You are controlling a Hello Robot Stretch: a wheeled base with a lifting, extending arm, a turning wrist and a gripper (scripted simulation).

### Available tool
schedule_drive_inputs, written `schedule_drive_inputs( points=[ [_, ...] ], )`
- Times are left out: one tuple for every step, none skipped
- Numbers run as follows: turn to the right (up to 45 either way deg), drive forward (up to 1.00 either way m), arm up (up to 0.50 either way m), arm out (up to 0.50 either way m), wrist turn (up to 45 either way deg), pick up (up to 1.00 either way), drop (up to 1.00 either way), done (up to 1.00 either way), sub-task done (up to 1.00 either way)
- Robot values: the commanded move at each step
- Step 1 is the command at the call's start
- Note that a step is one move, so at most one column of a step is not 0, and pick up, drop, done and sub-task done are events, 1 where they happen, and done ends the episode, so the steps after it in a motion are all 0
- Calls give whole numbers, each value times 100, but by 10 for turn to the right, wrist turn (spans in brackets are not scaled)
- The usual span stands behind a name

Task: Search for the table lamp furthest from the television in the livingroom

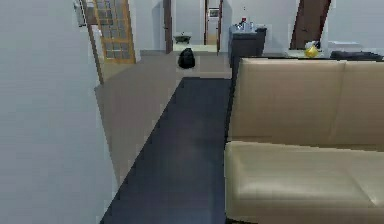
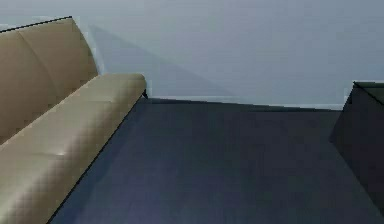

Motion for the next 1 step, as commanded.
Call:
schedule_drive_inputs(
  points=[
    [-30,0,0,0,0,0,0,0,0]
  ],
)
